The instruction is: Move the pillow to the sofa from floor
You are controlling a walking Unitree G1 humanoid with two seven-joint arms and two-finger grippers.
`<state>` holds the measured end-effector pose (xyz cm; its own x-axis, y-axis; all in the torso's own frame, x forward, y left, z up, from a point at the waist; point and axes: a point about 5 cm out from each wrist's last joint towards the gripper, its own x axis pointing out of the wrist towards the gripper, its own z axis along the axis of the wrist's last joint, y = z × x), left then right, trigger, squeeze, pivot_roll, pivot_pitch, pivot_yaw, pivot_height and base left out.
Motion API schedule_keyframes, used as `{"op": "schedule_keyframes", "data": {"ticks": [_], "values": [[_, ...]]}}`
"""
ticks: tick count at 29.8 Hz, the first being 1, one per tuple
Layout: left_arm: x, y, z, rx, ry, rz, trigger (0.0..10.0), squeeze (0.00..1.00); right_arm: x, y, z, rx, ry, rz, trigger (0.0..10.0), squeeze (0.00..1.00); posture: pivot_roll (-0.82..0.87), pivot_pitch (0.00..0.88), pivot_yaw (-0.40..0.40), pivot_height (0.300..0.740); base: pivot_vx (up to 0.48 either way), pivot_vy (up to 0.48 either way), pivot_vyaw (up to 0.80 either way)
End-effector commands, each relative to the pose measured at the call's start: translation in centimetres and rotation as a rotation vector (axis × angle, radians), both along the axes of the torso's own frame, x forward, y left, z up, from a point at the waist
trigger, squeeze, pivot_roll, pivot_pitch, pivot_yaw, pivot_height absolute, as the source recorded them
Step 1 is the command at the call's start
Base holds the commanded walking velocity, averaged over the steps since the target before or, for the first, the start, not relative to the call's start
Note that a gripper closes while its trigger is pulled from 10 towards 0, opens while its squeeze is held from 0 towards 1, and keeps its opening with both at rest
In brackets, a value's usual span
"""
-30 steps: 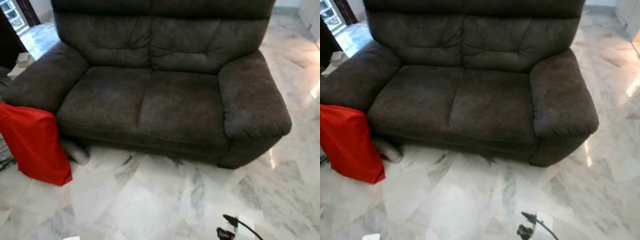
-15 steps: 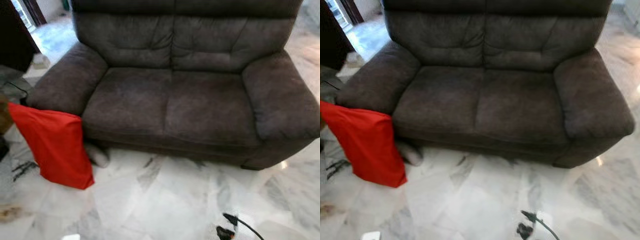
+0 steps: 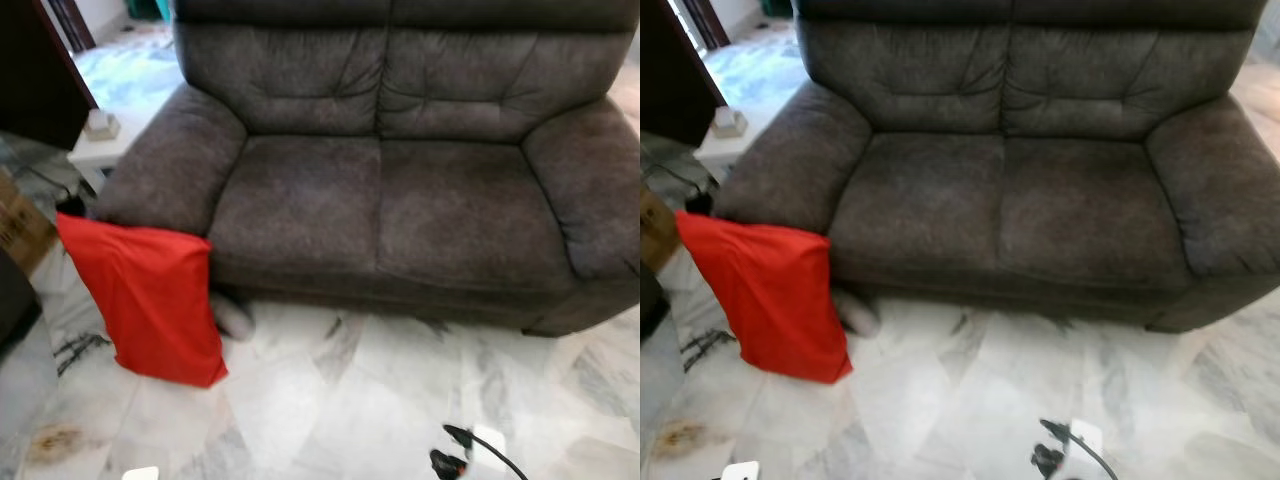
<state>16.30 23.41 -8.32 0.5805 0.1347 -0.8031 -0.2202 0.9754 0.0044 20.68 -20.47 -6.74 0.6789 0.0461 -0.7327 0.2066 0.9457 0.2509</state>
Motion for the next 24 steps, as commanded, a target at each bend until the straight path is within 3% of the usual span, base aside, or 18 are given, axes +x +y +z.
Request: {"op": "schedule_keyframes", "data": {"ticks": [1,24], "values": [[-1.07,0.74,-0.28,0.012,0.036,0.013,10.0,0.00,-0.33,0.53,-0.29,0.013,0.013,-0.004,10.0,0.00,0.11,0.188,0.041,0.740,0.000,0.480,0.00],[-0.50,0.91,-0.01,0.019,0.027,0.009,10.0,0.00,-0.28,0.99,-0.35,0.024,0.015,-0.010,10.0,0.00,0.11,0.176,0.058,0.740,0.000,0.479,0.00]]}}
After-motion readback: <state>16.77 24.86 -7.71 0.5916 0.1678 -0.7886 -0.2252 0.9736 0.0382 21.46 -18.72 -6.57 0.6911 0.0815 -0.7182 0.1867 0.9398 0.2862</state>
